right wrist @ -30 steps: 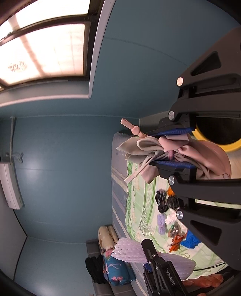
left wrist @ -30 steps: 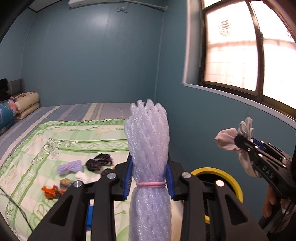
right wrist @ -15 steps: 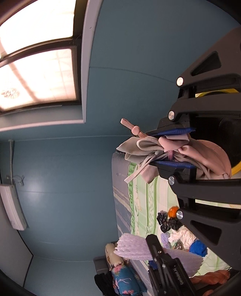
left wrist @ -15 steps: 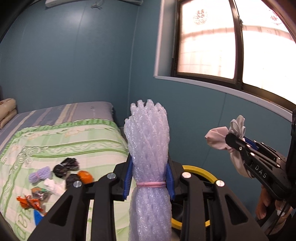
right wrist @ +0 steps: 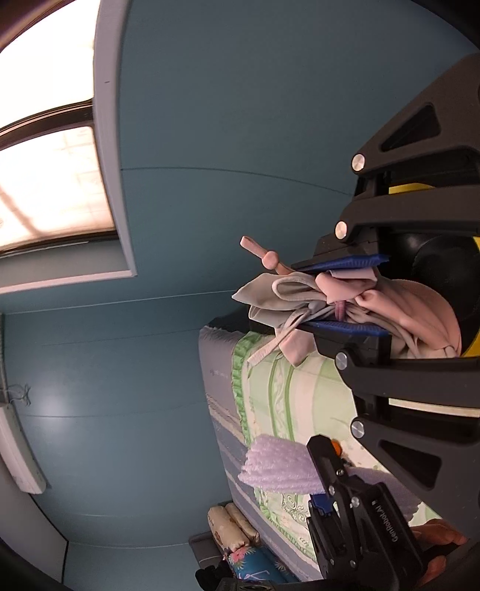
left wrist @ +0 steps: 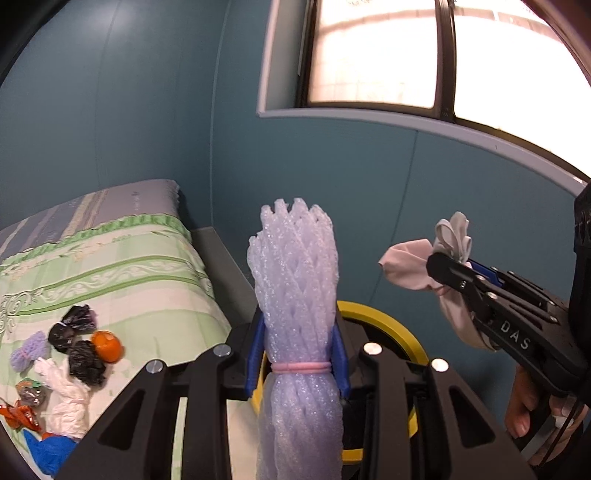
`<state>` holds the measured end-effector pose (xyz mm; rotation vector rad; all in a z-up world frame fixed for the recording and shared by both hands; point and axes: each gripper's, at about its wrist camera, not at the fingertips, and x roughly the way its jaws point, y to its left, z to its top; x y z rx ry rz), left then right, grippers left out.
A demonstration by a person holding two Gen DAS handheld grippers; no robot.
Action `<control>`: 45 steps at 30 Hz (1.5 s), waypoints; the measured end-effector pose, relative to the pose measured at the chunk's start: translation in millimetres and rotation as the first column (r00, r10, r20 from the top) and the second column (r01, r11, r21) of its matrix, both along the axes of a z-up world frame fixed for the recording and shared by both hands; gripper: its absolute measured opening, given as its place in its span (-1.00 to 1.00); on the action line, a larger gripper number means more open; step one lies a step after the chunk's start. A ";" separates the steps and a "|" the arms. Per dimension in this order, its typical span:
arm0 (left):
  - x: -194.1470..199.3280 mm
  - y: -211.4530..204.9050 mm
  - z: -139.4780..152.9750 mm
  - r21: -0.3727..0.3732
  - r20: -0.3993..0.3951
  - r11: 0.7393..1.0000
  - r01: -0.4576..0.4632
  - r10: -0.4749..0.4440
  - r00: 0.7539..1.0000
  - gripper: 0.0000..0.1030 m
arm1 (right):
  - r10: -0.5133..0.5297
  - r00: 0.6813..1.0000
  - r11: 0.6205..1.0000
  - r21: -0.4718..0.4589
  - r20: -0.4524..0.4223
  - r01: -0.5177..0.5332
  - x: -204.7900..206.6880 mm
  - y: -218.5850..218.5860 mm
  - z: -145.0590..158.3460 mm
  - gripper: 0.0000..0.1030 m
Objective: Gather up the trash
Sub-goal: 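Carry the pink bundle and lavender net over the yellow-rimmed bin with both grippers, then open both grippers to drop the pink bundle and lavender net into the bin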
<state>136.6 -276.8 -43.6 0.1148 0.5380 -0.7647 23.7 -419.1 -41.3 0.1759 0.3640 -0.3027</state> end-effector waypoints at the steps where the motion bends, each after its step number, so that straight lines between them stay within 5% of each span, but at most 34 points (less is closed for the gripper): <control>1: 0.9 -3.5 -3.2 0.006 -0.008 1.000 0.007 -0.007 1.000 -0.43 | -0.008 1.000 1.000 0.008 -0.006 0.009 0.3 -3.6 -4.1 -0.56; 16: 24.5 -41.8 -56.3 0.066 -0.148 0.994 0.088 -0.077 0.986 -0.43 | -0.044 0.993 0.993 0.100 -0.112 0.055 12.9 -36.1 -45.9 -0.55; 37: 51.2 -49.5 -82.6 0.054 -0.229 0.995 0.080 -0.066 0.971 -0.41 | -0.057 0.985 0.989 0.127 -0.165 0.079 37.0 -49.7 -59.5 -0.54; 40: 47.7 -48.2 -82.2 0.054 -0.227 0.996 0.077 -0.063 0.972 -0.32 | -0.060 0.984 0.988 0.129 -0.166 0.082 36.8 -52.0 -59.1 -0.49; 45: 47.8 -40.0 -80.2 0.029 -0.239 0.999 0.041 -0.033 0.971 0.21 | -0.071 0.985 0.985 0.146 -0.158 0.094 34.3 -55.6 -58.7 -0.20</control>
